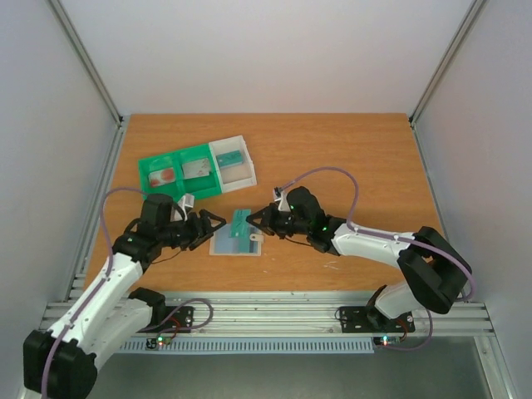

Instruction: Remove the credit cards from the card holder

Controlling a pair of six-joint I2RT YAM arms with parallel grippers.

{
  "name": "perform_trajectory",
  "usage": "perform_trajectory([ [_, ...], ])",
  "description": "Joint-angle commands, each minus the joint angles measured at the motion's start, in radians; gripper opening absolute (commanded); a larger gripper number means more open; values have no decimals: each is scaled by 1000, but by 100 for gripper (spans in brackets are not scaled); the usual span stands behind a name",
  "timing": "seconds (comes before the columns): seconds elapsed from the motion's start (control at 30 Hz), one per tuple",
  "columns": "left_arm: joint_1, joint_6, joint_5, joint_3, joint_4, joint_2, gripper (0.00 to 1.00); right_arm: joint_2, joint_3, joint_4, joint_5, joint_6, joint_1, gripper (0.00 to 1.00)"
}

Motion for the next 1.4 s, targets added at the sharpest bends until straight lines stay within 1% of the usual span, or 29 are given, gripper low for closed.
perform_trajectory([
  [0.0, -6, -135, 74, -3, 149, -87, 71, -47, -3, 129, 17, 72, 18, 1],
  [0.1, -7, -203, 99, -15, 236, -116, 63, -53, -15, 210, 23, 106, 24, 1],
  [0.23, -10, -280, 122, -19, 312, -132, 52, -51, -35, 309, 26, 156, 28, 1],
  [0.3, -13, -307, 123, -20, 320, -137, 49, -51, -40, 340, 23, 169, 28, 1],
  [0.4, -16, -321, 108, -32, 320, -157, 47, -58, -42, 343, 26, 172, 28, 1],
  [0.5, -17, -328, 96, -53, 316, -166, 47, -63, -48, 349, 28, 177, 29, 1],
  [0.67, -22, -344, 99, -72, 327, -161, 53, -66, -52, 369, 33, 181, 29, 1],
  [0.73, -25, -354, 103, -72, 344, -164, 53, -66, -47, 370, 39, 182, 29, 1],
  [0.8, -28, -366, 104, -73, 366, -167, 49, -64, -46, 375, 44, 183, 32, 1],
  [0.87, -30, -373, 100, -70, 366, -166, 48, -64, -46, 382, 48, 185, 35, 1],
  [0.93, -32, -370, 96, -68, 349, -160, 49, -74, -52, 380, 57, 182, 38, 1],
  [1.1, -32, -371, 85, -83, 324, -164, 55, -111, -72, 340, 91, 160, 39, 1],
  [1.2, -33, -358, 83, -80, 287, -165, 53, -115, -73, 340, 94, 159, 41, 1],
  [1.37, -34, -365, 85, -77, 285, -172, 53, -124, -75, 337, 106, 158, 47, 1],
])
